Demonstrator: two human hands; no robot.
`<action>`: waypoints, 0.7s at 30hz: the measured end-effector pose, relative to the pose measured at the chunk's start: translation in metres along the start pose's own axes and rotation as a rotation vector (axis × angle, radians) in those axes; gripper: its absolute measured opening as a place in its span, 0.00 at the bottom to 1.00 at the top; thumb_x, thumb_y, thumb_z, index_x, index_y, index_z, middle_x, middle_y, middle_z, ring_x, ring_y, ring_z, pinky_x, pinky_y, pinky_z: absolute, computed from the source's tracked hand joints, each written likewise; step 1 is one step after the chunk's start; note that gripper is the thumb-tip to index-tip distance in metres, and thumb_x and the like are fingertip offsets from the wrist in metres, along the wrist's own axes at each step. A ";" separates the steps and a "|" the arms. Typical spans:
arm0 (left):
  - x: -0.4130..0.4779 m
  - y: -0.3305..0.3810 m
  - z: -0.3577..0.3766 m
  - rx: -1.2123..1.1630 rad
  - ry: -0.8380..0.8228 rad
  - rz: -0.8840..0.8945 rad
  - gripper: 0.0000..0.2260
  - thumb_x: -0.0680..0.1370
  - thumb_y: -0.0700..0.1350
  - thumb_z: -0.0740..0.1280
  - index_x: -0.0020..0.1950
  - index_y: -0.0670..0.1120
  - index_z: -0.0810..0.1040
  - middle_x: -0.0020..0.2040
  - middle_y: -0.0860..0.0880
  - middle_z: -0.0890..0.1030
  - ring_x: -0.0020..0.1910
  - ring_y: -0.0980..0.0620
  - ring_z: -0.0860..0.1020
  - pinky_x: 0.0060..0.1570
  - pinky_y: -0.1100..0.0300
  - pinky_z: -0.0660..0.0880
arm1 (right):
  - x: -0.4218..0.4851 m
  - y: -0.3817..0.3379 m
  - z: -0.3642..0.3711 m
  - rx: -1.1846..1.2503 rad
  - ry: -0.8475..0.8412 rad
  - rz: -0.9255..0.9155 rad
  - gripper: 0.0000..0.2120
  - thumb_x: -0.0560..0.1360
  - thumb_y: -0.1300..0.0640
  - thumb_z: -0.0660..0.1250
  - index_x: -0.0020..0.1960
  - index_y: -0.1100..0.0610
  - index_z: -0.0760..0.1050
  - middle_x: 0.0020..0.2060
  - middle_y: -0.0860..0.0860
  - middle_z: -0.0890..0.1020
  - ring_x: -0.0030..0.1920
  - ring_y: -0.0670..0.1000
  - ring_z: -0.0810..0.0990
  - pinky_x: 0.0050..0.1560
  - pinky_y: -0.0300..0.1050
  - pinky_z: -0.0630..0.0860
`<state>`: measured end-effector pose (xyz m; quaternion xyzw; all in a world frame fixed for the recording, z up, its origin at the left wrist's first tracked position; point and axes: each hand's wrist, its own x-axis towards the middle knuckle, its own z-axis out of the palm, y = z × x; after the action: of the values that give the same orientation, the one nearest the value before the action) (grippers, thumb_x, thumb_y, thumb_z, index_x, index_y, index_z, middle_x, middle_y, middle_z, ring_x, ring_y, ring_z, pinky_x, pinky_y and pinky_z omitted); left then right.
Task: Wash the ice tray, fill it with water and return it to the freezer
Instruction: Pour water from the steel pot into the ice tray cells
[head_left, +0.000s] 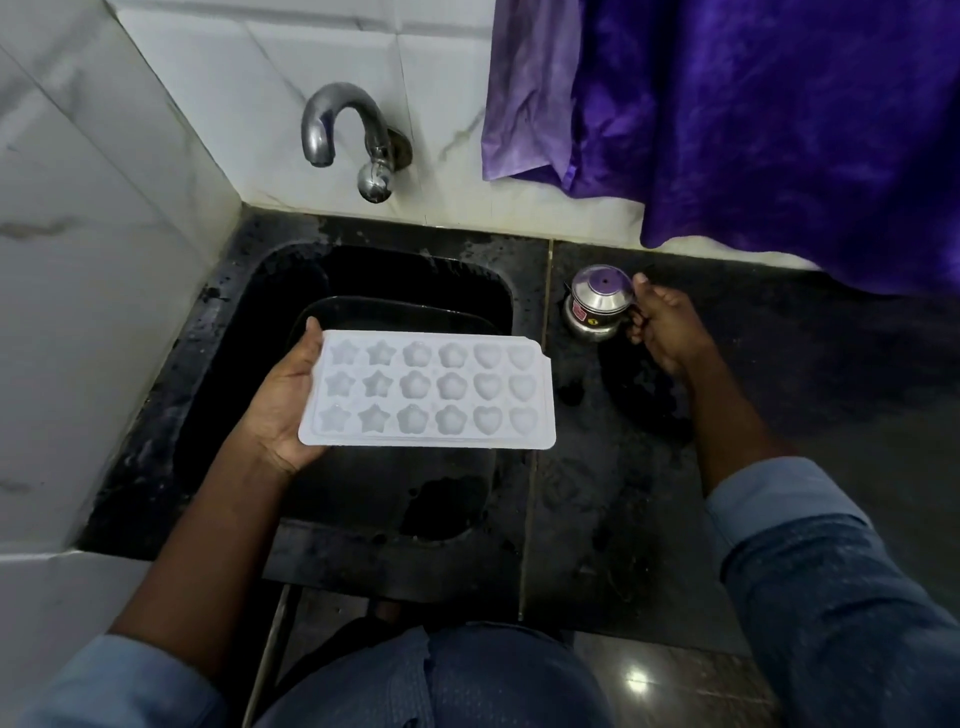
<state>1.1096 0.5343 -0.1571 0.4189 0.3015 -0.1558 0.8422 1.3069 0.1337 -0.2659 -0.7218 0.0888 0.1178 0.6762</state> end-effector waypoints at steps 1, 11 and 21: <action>0.000 -0.001 0.000 0.002 0.008 0.003 0.31 0.83 0.67 0.57 0.56 0.44 0.90 0.63 0.40 0.86 0.56 0.40 0.87 0.46 0.42 0.86 | 0.002 0.003 0.001 0.002 -0.015 0.008 0.19 0.83 0.43 0.64 0.43 0.57 0.76 0.27 0.48 0.68 0.29 0.47 0.65 0.30 0.41 0.65; -0.008 -0.016 0.000 -0.004 0.014 -0.016 0.32 0.83 0.68 0.58 0.59 0.44 0.89 0.66 0.39 0.84 0.59 0.39 0.86 0.48 0.42 0.85 | -0.003 0.011 0.005 -0.136 0.009 -0.004 0.18 0.85 0.45 0.62 0.42 0.55 0.76 0.29 0.49 0.72 0.27 0.46 0.68 0.28 0.40 0.67; -0.023 -0.025 0.009 -0.025 -0.031 -0.008 0.33 0.84 0.67 0.55 0.59 0.44 0.89 0.64 0.39 0.85 0.59 0.39 0.86 0.49 0.41 0.85 | -0.096 -0.021 0.048 -0.084 0.469 -0.241 0.07 0.82 0.46 0.63 0.50 0.48 0.71 0.46 0.50 0.80 0.42 0.48 0.78 0.45 0.51 0.79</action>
<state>1.0823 0.5124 -0.1529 0.4047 0.2920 -0.1617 0.8513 1.2183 0.1798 -0.2208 -0.7621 0.1518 -0.1304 0.6158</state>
